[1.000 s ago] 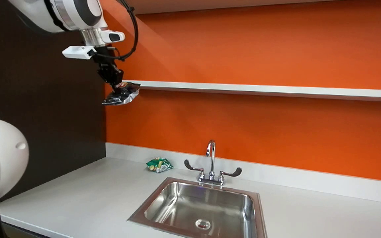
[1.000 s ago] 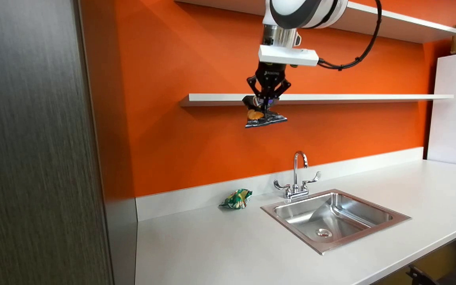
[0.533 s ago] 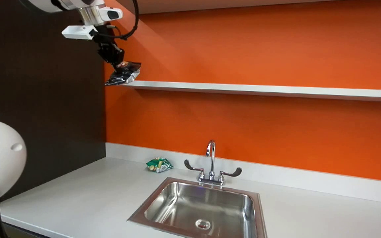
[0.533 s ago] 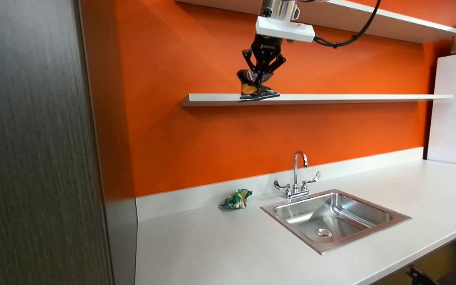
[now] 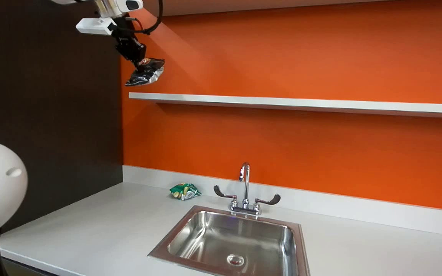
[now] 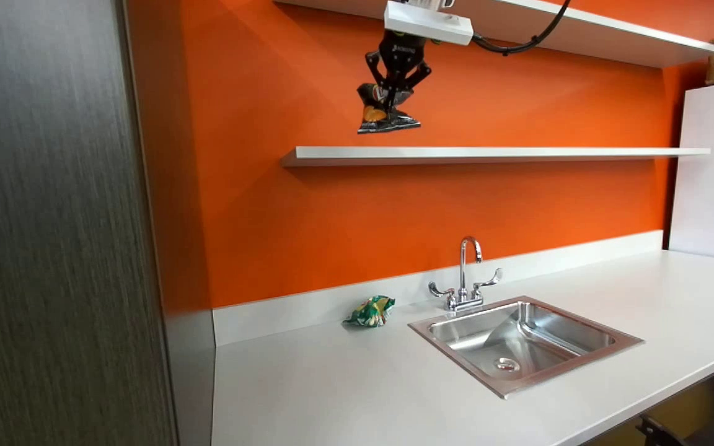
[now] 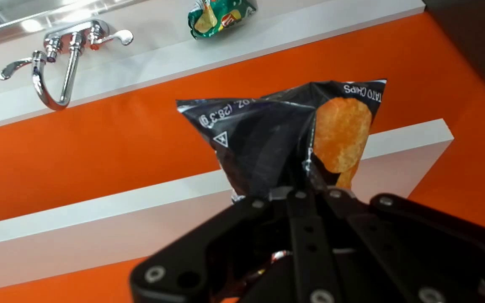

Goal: Put the snack packet onto the shelf

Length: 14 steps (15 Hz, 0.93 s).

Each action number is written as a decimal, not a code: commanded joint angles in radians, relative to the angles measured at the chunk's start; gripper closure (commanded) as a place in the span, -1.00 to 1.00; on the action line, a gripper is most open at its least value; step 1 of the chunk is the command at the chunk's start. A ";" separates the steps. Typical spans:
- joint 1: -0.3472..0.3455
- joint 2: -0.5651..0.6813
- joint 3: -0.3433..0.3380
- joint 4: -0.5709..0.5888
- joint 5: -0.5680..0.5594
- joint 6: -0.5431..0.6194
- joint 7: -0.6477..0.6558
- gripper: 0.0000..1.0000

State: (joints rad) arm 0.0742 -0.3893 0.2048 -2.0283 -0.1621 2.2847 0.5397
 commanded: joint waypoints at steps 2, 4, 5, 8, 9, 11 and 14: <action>-0.047 0.133 0.035 0.153 -0.053 -0.003 0.006 1.00; -0.044 0.178 0.034 0.201 -0.079 -0.007 0.014 1.00; -0.041 0.202 0.032 0.224 -0.092 -0.003 0.017 1.00; -0.026 0.272 0.018 0.281 -0.119 0.012 0.014 1.00; -0.022 0.296 0.013 0.300 -0.122 0.016 0.012 1.00; -0.014 0.340 0.003 0.331 -0.129 0.024 0.014 1.00; -0.002 0.401 -0.013 0.373 -0.142 0.046 0.021 1.00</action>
State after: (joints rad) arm 0.0557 -0.0602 0.2084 -1.7320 -0.2721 2.3168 0.5420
